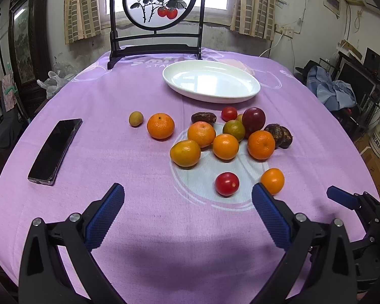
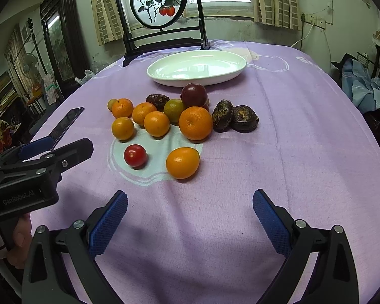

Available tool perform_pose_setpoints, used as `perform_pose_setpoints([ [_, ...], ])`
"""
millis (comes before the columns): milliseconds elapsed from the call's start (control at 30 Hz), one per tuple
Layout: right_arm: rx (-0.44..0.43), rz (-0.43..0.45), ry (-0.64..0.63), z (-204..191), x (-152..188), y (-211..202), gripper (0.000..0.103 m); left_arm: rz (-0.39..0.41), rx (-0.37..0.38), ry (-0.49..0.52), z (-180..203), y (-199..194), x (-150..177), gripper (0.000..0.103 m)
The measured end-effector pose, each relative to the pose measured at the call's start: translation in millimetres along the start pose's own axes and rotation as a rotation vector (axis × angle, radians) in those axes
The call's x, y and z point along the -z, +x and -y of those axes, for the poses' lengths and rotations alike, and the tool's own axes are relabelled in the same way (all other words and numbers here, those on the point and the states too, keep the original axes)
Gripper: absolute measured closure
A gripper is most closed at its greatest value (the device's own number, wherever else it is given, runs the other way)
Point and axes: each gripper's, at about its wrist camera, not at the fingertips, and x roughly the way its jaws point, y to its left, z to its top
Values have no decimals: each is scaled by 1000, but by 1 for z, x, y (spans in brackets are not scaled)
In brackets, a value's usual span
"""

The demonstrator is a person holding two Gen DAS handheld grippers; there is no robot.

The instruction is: Organize fruits

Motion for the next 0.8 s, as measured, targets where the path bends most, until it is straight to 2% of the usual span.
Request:
perform_pose_setpoints([
  [800,-5,-20,-7,-2,2,3,3,-13,5,5,3,3,3,4],
])
